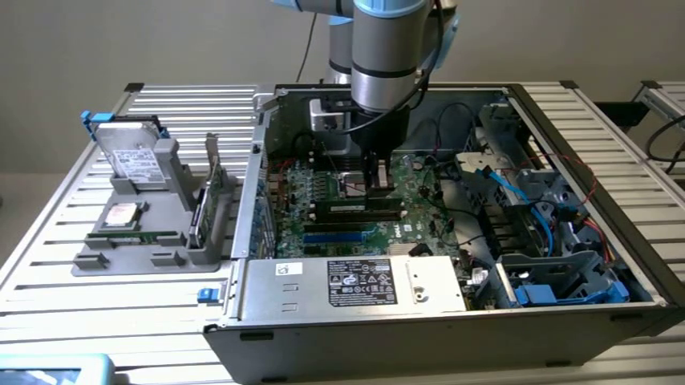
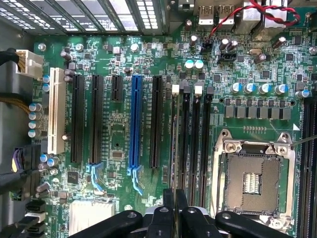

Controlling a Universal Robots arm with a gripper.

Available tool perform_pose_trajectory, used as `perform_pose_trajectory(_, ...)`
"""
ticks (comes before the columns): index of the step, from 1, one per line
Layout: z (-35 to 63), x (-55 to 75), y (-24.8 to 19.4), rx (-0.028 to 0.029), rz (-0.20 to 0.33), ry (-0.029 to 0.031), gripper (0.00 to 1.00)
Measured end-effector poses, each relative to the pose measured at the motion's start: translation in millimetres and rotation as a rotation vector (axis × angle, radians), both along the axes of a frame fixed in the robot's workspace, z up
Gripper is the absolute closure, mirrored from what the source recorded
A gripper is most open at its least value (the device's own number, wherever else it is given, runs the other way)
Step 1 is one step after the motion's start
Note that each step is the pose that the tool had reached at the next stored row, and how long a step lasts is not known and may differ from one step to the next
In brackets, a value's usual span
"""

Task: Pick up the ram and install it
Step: 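Insert the ram into the slot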

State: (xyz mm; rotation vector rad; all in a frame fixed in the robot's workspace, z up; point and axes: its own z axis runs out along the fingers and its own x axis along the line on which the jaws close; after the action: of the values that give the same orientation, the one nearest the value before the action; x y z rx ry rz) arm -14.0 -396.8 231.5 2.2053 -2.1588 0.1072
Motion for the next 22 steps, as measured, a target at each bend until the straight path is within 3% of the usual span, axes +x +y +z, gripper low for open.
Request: perform_pose_trajectory(22,-3.1,-0.5,-0.1,0.0001,-0.007,0.0,0.87)
